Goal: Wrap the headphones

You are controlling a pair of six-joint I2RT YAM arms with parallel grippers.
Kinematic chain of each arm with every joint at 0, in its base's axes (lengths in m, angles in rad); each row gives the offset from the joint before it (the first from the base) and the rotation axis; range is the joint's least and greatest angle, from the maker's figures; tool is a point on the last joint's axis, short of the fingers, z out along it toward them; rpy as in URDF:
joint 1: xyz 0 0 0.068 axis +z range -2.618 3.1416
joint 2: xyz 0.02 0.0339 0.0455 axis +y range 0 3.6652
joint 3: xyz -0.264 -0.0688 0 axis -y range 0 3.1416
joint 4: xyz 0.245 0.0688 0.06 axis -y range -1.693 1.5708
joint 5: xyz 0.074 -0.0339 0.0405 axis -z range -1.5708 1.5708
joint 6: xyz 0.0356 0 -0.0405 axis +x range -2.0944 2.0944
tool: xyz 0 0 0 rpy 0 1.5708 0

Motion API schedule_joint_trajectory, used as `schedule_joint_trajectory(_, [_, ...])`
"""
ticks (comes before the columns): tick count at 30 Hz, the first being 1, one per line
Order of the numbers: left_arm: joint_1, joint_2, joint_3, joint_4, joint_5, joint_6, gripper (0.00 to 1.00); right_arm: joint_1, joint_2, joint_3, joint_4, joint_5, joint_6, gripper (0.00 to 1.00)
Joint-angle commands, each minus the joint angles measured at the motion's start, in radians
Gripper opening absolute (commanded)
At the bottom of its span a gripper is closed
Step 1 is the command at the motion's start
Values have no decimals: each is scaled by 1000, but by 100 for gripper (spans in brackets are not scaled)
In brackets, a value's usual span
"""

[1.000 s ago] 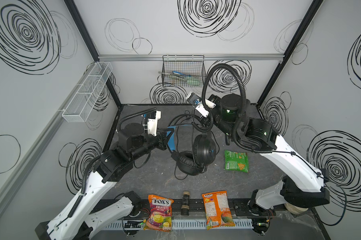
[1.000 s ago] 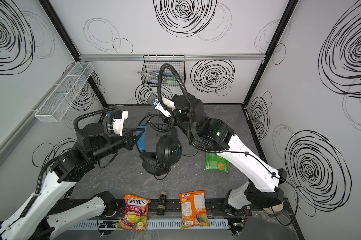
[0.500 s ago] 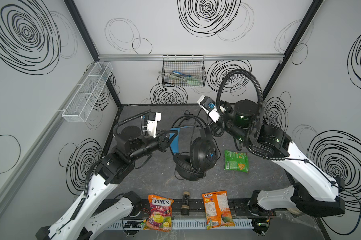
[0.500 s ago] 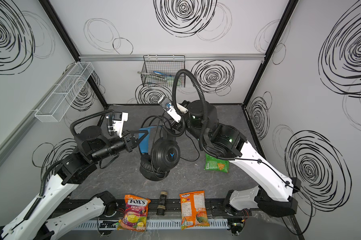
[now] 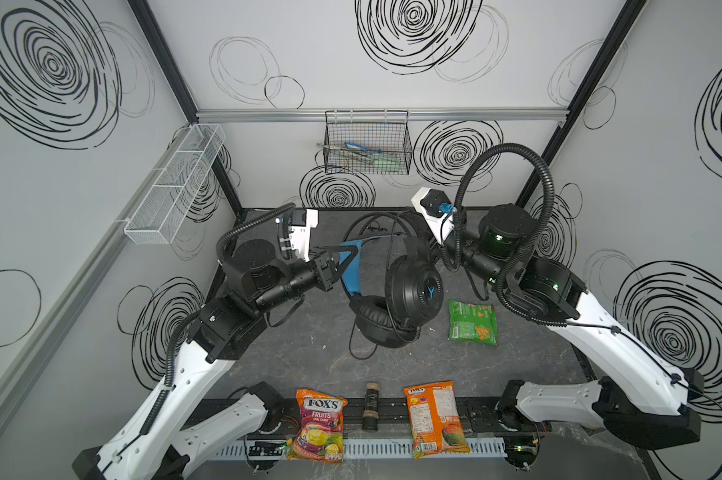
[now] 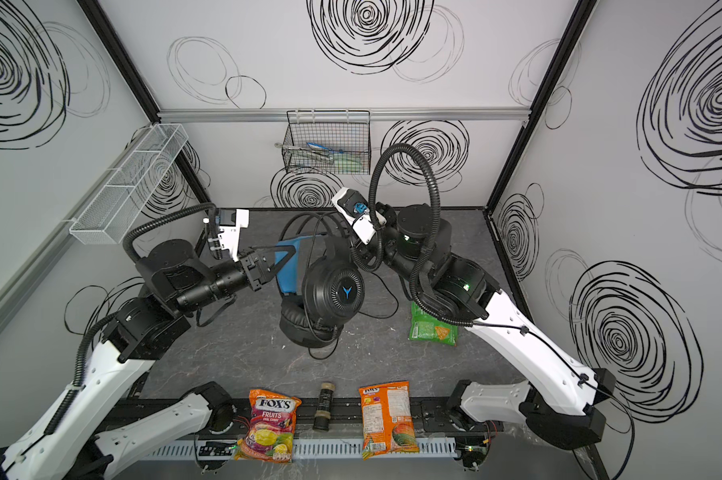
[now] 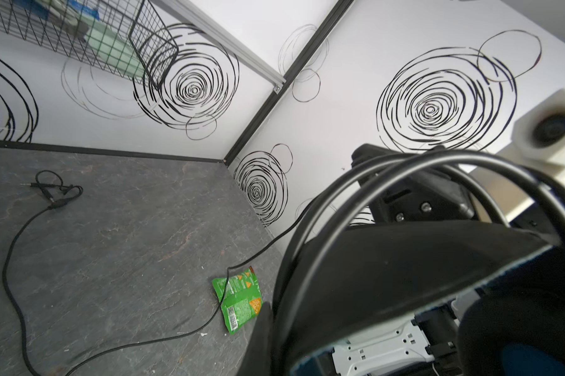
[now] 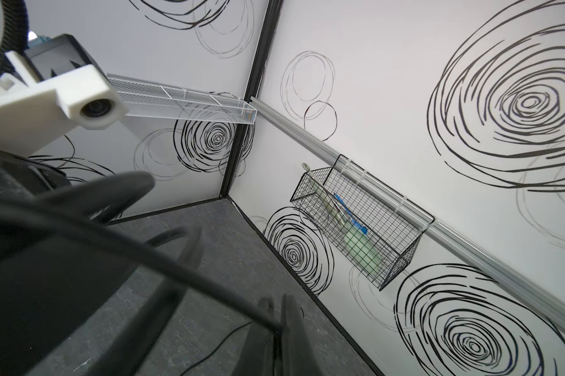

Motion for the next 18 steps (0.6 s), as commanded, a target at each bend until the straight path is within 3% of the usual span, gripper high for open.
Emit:
schedule_joint_trajectory(1, [3, -9, 106, 168, -6, -26, 0, -19, -19, -31, 56, 19, 37, 5])
schedule_joint_trajectory(7, [6, -15, 93, 165, -65, -33, 0, -21, -36, -63, 116, 34, 77, 4])
schedule_joint_trajectory(18, [6, 14, 102, 389, -17, -213, 0, -39, -75, -166, 240, -75, 186, 8])
